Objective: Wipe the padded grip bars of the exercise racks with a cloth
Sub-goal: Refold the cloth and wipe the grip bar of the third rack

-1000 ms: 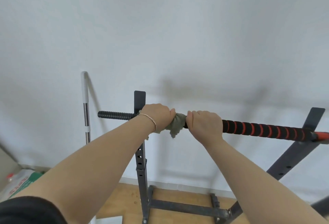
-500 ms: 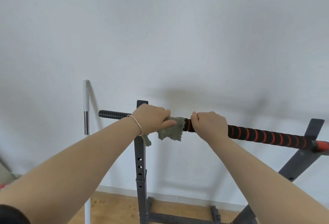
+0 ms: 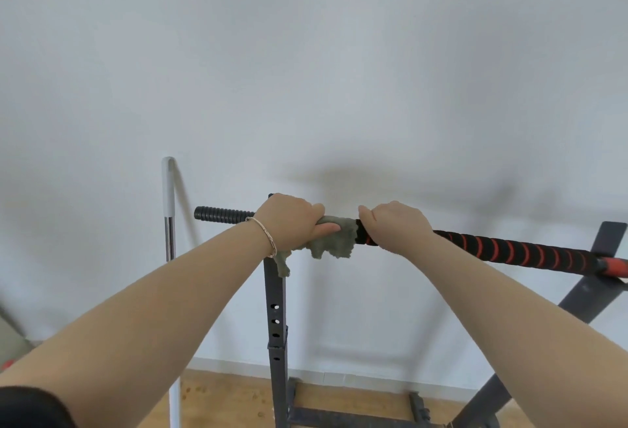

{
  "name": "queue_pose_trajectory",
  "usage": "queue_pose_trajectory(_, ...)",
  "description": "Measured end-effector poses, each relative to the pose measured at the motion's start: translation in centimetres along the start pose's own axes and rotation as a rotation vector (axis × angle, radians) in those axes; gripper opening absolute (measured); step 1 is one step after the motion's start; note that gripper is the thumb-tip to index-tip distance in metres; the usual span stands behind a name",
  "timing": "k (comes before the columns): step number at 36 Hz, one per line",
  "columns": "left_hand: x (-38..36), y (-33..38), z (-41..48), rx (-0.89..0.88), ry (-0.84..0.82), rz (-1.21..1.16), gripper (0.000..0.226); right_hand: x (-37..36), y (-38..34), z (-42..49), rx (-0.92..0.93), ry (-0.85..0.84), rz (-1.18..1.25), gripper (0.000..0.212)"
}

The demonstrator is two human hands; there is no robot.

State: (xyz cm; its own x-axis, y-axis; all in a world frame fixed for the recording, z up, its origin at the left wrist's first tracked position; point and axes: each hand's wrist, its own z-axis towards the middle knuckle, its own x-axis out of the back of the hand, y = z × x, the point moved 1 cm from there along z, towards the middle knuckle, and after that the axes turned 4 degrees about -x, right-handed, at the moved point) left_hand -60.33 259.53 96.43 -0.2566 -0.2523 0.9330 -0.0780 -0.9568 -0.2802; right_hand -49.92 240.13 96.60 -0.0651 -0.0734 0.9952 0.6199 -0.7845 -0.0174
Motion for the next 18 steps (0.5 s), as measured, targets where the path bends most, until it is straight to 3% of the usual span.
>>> queue_pose_trajectory(2,-0.2,-1.1,-0.1,0.005,-0.094,-0.073,0.06,-1.1,-0.1,-1.2,0.076,0.152,-0.187,0.013)
queue_pose_trajectory(3,-0.3,-1.5,-0.3,-0.001,-0.119,-0.088,0.06,-1.3,-0.5,-1.9,0.057,0.195,-0.145,0.012)
queue_pose_trajectory(5,-0.5,-1.8,-0.5,-0.032,-0.116,-0.065,0.062,-1.6,-0.5,-2.5,0.02,0.33,-0.051,0.04)
queue_pose_trajectory(8,-0.9,-1.5,-0.6,-0.057,-0.048,-0.03,0.062,-1.8,-0.4,-0.9,-0.039,0.248,-0.08,0.035)
queue_pose_trajectory(12,-0.9,-1.2,-0.4,-0.05,0.009,-0.024,0.06,-0.3,-1.6,1.0,-0.106,-0.01,0.098,0.052)
queue_pose_trajectory(15,-0.9,-1.1,-0.2,-0.05,0.007,-0.027,0.06,-0.1,-2.3,1.6,-0.131,-0.136,0.239,0.048)
queue_pose_trajectory(18,-0.9,-1.7,-0.4,-0.053,0.006,-0.019,0.063,-0.5,-2.4,0.9,0.017,0.051,-0.033,0.012)
